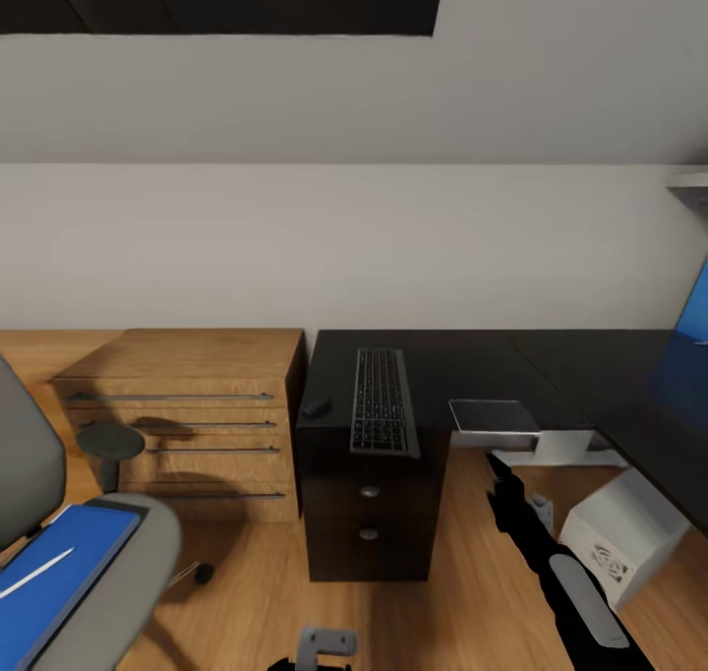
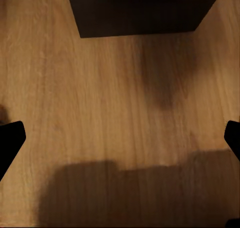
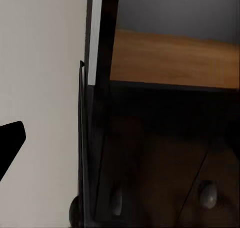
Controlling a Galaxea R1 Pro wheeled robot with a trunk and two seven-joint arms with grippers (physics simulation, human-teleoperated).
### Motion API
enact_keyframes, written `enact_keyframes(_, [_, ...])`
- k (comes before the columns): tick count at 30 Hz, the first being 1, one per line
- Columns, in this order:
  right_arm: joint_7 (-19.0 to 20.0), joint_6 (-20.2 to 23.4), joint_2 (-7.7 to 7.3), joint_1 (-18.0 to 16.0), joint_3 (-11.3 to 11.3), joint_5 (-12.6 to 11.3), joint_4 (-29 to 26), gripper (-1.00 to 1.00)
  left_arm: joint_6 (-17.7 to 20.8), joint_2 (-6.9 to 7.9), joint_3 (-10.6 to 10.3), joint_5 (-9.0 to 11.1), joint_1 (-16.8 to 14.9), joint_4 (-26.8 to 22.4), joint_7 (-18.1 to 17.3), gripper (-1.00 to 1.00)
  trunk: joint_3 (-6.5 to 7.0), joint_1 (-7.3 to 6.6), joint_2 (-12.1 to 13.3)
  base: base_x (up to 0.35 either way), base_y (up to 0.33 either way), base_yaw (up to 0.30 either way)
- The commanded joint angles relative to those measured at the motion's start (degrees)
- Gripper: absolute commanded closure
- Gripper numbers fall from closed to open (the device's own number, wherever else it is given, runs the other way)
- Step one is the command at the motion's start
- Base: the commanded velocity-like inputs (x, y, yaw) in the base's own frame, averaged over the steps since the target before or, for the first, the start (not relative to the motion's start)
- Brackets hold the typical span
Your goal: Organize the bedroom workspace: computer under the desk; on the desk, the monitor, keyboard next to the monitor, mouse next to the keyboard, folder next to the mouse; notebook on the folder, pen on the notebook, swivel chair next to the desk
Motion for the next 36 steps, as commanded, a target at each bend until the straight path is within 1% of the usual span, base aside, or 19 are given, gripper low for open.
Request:
enact_keyframes(1, [0.14, 0.35, 0.01, -0.02, -0.11, -0.48, 0.06, -1.0, 0.07, 0.01, -0.02, 0.6, -0.01, -0.11, 0.54, -1.0, -0.04, -0.04, -0.03, -0.331, 0.0, 0.0])
enact_keyframes(5, [0.2, 0.28, 0.05, -0.02, -0.1, -0.44, 0.21, -1.0, 0.04, 0.06, 0.06, 0.58, -0.01, -0.23, 0.58, -1.0, -0.04, -0.04, -0.03, -0.31, 0.0, 0.0])
enact_keyframes(9, [0.35, 0.1, -0.07, -0.02, -0.01, -0.01, 1.77, -1.0, 0.0, 0.15, 0.31, 0.56, -0.01, -1.53, 0.55, -1.0, -0.04, -0.04, -0.03, -0.127, 0.0, 0.0])
enact_keyframes(11, [0.34, 0.04, -0.15, -0.02, 0.07, 1.63, 2.96, -1.0, -0.01, 0.26, 0.53, 0.55, -0.01, -2.54, 0.51, -1.0, 0.32, -0.48, 0.78, -0.046, 0.0, 0.0])
enact_keyframes(12, [0.32, 0.01, -0.18, -0.02, 0.1, 3.52, 3.63, -1.0, -0.01, 0.35, 0.71, 0.55, -0.01, -2.79, 0.53, -1.0, 0.5, -0.7, 1.18, -0.023, 0.0, 0.0])
enact_keyframes(13, [0.3, -0.01, -0.19, -0.02, 0.11, 4.79, 4.08, -1.0, -0.02, 0.4, 0.87, 0.55, -0.01, -2.87, 0.54, -1.0, 0.67, -0.92, 1.58, -0.019, 0.0, 0.0])
enact_keyframes(14, [0.3, -0.07, -0.19, -0.02, 0.13, 7.77, 5.11, -1.0, -0.02, 0.48, 1.28, 0.55, -0.01, -3.0, 0.55, -1.0, 0.85, -1.14, 1.98, -0.012, 0.0, 0.0])
enact_keyframes(17, [0.28, -0.18, -0.12, -0.02, 0.18, 13.25, 6.92, -1.0, -0.02, 0.55, 2.03, 0.58, -0.01, -3.07, 0.56, -1.0, 1.39, -1.79, 3.18, -0.008, 0.0, 0.0])
enact_keyframes(19, [0.28, -0.34, -0.11, -0.02, 0.2, 17.53, 8.28, -1.0, -0.02, 0.56, 2.48, 0.62, -0.01, -3.06, 0.55, -1.0, 1.75, -2.23, 3.98, -0.004, 0.0, 0.0])
enact_keyframes(20, [0.28, -0.57, -0.11, -0.02, 0.22, 22.36, 9.74, -1.0, -0.05, 0.55, 2.78, 0.66, -0.01, -2.85, 0.56, -1.0, 1.93, -2.45, 4.39, -0.002, 0.0, 0.0])
enact_keyframes(22, [0.27, -0.99, -0.06, -0.02, 0.2, 27.6, 11.28, -1.0, -0.14, 0.54, 2.98, 0.66, -0.01, -2.39, 0.56, -1.0, 2.29, -2.89, 5.19, -0.002, 0.0, 0.0])
enact_keyframes(23, [0.26, -1.82, -0.1, -0.02, 0.17, 33.01, 12.82, -1.0, -0.42, 0.56, 3.15, 0.68, -0.01, -1.75, 0.55, -1.0, 2.47, -3.11, 5.59, -0.001, 0.0, 0.0])
enact_keyframes(25, [0.25, -3.21, -0.14, -0.02, 0.13, 38.23, 14.36, -1.0, -1.13, 0.58, 3.28, 0.73, -0.01, -0.9, 0.53, -1.0, 2.83, -3.55, 6.39, 0.0, 0.0, 0.0])
enact_keyframes(26, [0.2, -5.17, -0.13, -0.02, 0.09, 42.83, 16.02, -1.0, -2.46, 0.59, 3.36, 0.76, -0.01, 0.37, 0.53, -1.0, 3.01, -3.77, 6.79, 0.0, 0.0, 0.0])
enact_keyframes(29, [0.13, -9.44, -0.11, -0.02, 0.04, 47.84, 19.06, -1.0, -5.82, 0.62, 3.43, 0.78, -0.01, 2.67, 0.57, -1.0, 3.55, -4.43, 8.0, 0.0, 0.0, 0.0])
enact_keyframes(30, [0.11, -13.28, -0.06, -0.02, 0.02, 49.91, 21.48, -1.0, -8.79, 0.67, 3.5, 0.79, -0.01, 4.28, 0.57, -1.0, 3.73, -4.65, 8.4, 0.0, 0.0, 0.0])
enact_keyframes(32, [0.09, -17.82, 0.04, -0.02, 0.01, 51.21, 24.22, -1.0, -12.16, 0.86, 3.53, 0.77, -0.01, 6.1, 0.6, -1.0, 4.09, -5.09, 9.2, 0.0, 0.0, 0.0])
enact_keyframes(35, [0.16, -25.09, 0.14, -0.02, 0.04, 52.39, 28.6, -1.0, -17.64, 1.25, 3.5, 0.75, -0.01, 9.21, 0.63, -1.0, 4.62, -5.75, 10.4, 0.0, 0.0, 0.0])
enact_keyframes(36, [0.32, -29.76, 0.14, -0.02, 0.08, 52.88, 31.46, -1.0, -21.32, 1.44, 3.47, 0.74, -0.01, 11.43, 0.51, -1.0, 4.8, -5.97, 10.8, 0.0, 0.0, 0.0])
